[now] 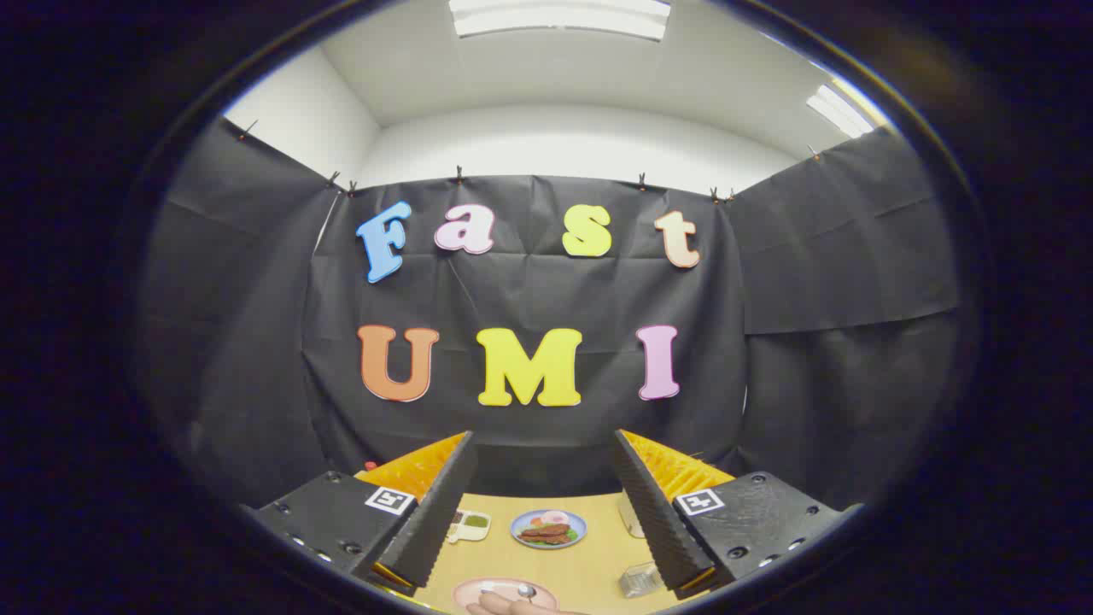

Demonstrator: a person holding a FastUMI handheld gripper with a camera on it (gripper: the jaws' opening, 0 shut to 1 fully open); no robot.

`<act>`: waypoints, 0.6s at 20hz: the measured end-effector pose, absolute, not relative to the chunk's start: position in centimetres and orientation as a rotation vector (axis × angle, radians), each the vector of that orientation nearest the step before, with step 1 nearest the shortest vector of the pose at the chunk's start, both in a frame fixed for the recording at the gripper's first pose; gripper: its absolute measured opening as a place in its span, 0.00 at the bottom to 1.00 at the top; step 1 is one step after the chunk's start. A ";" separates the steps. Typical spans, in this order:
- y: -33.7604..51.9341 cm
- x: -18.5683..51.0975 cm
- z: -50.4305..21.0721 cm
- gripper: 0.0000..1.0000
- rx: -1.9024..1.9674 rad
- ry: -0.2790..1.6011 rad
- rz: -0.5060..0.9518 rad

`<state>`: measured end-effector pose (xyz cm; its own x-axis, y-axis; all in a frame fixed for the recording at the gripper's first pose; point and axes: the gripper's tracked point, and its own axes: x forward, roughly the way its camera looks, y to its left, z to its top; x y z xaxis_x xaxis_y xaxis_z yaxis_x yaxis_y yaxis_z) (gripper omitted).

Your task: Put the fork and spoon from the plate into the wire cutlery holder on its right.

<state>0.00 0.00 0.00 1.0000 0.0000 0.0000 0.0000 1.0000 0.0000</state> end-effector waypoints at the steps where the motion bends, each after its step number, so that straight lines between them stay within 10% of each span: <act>1: 0.3 0.1 -0.1 0.95 -0.011 0.003 -0.004; 12: 0.4 2.0 -2.5 0.95 0.010 0.089 -0.017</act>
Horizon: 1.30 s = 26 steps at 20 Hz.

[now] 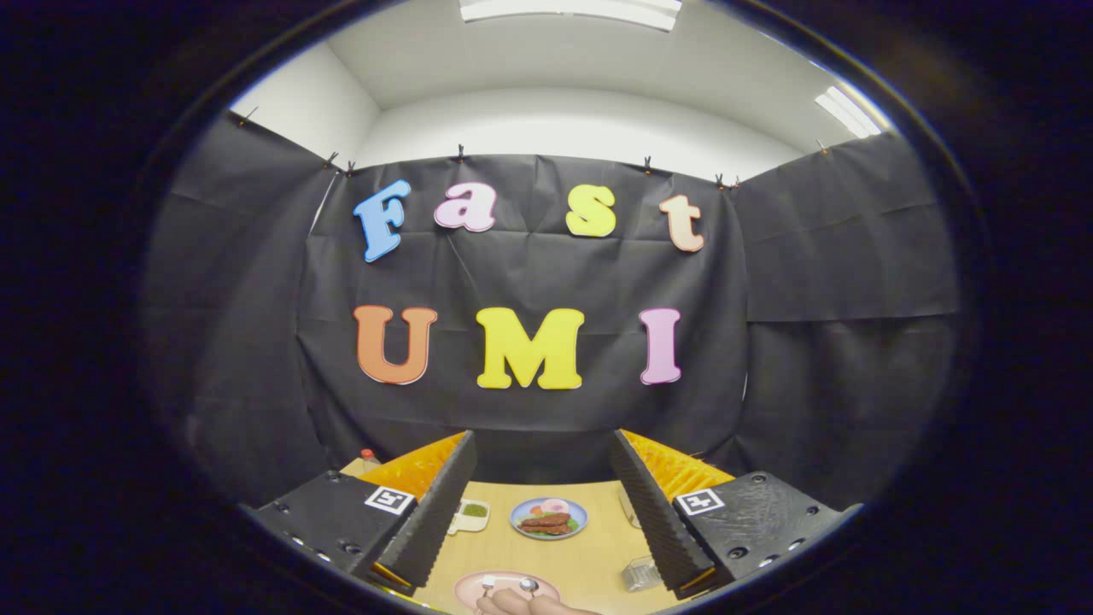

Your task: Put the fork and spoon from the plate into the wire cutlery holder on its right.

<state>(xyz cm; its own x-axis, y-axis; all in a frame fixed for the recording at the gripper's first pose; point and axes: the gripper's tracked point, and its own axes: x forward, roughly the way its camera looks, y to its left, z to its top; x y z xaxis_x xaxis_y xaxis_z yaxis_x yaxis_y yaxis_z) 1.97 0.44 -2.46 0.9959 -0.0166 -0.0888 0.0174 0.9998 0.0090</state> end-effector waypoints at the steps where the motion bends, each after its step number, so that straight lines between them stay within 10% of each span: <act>1: 0.1 2.2 -3.1 0.95 0.007 0.103 -0.021; 26: 0.3 1.6 -44.8 0.93 -0.131 0.986 0.089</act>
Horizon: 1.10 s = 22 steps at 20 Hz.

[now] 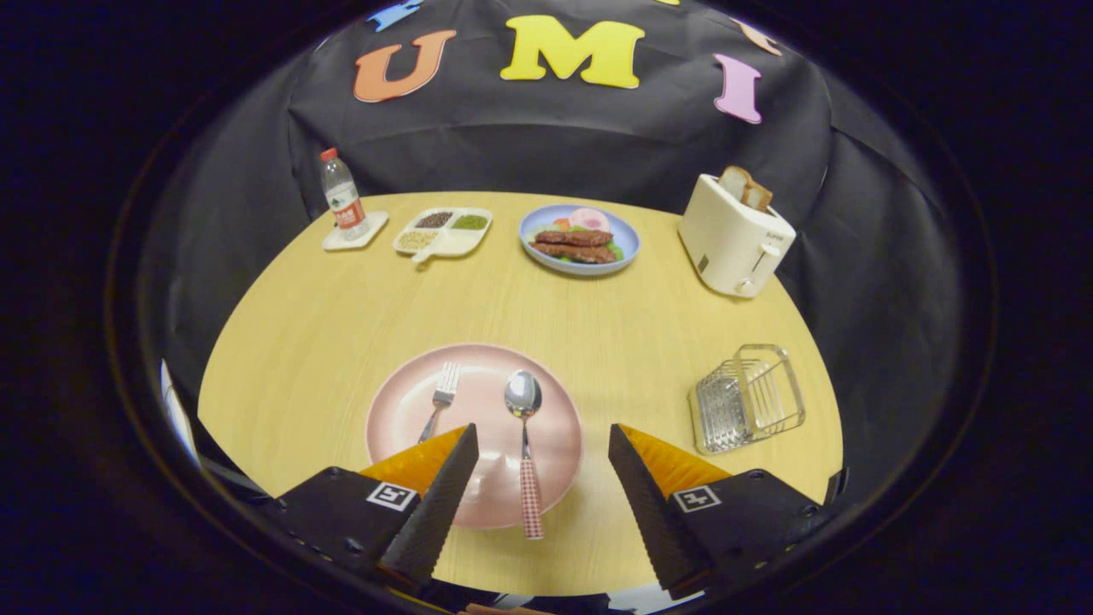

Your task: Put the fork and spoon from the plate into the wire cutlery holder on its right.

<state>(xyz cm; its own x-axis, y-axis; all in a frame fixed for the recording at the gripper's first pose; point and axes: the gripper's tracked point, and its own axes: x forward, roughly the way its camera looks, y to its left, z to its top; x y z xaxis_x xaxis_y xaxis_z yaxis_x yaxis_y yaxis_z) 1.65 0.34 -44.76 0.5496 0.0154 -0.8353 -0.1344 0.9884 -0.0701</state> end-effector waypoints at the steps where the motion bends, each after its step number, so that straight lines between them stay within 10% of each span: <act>1: 0.6 1.5 -45.5 0.92 -0.160 0.977 0.114; 9: 1.9 0.7 -50.7 0.73 -0.095 1.010 0.197; 16: 1.1 1.4 -52.9 0.25 -0.063 1.042 0.118; 22: 1.7 1.1 -52.4 0.05 -0.029 1.061 0.116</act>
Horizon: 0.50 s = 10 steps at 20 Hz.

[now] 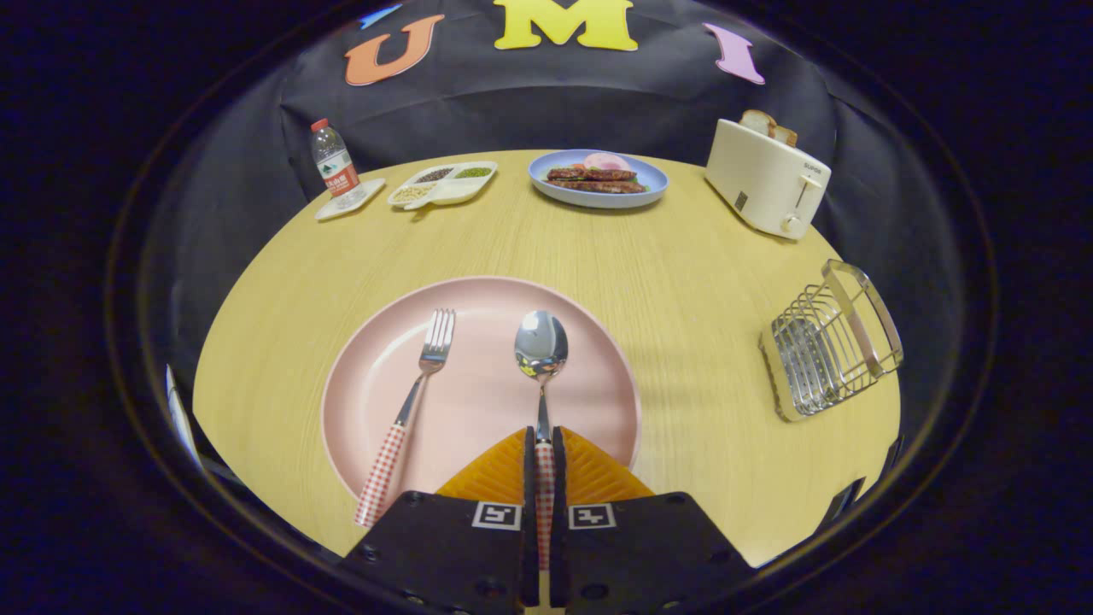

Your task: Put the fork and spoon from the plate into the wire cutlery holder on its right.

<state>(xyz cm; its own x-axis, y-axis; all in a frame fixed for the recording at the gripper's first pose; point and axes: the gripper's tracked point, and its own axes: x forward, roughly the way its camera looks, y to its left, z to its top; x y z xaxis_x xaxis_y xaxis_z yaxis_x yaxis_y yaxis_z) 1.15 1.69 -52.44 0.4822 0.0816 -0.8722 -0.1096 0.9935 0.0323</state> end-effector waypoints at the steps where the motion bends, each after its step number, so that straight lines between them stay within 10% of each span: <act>1: 1.4 1.0 -52.0 0.05 -0.029 1.065 0.103; 10: -1.3 1.7 -44.9 0.01 0.013 1.029 0.128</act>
<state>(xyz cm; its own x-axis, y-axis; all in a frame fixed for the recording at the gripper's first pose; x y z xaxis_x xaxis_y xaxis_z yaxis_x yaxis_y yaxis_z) 1.66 -1.33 -44.91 0.5091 0.1120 -0.8534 -0.0997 0.9925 0.0708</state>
